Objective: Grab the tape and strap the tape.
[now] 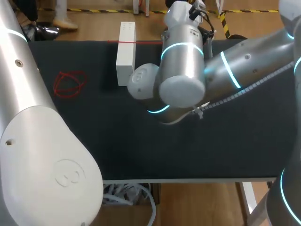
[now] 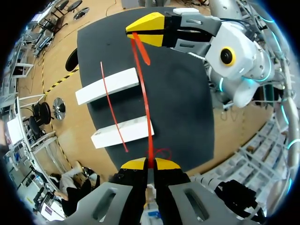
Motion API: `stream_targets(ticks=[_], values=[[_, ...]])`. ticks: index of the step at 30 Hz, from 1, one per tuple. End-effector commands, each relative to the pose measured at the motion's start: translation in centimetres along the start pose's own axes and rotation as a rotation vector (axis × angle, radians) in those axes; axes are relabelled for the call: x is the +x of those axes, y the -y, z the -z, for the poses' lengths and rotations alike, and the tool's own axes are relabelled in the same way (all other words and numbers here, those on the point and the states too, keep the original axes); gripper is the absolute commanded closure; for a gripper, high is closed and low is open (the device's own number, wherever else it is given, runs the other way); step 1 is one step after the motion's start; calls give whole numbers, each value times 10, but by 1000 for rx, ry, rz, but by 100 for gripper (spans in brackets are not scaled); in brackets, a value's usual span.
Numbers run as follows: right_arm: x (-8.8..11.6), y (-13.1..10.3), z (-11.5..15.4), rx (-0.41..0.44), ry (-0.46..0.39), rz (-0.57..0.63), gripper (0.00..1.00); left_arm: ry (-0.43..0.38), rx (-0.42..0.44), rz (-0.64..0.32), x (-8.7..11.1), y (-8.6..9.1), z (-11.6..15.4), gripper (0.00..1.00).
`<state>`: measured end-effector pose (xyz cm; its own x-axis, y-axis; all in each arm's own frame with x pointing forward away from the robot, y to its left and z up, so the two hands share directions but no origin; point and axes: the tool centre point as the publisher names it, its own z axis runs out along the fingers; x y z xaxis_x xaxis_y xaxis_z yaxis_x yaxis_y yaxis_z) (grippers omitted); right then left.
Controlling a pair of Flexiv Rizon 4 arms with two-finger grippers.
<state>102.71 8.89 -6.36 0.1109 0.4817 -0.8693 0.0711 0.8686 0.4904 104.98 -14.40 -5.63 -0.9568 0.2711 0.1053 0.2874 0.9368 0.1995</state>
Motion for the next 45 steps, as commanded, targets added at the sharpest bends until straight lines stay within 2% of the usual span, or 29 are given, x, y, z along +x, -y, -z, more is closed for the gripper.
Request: stream_targets(ticks=[1, 8, 19, 27, 45], values=[[10, -15, 4, 94, 95, 33, 100, -5, -4, 1, -1, 1, 2, 100], [16, -17, 4, 141, 129, 13, 100, -5, -4, 1, -1, 1, 2, 100], [21, -29, -1, 146, 139, -8, 100, -5, -4, 1, -1, 1, 2, 100], [24, -29, 1, 166, 123, -11, 100, -5, -4, 1, -1, 1, 2, 100], [30, -48, -1, 159, 106, 28, 100, -5, -4, 1, -1, 1, 2, 100]])
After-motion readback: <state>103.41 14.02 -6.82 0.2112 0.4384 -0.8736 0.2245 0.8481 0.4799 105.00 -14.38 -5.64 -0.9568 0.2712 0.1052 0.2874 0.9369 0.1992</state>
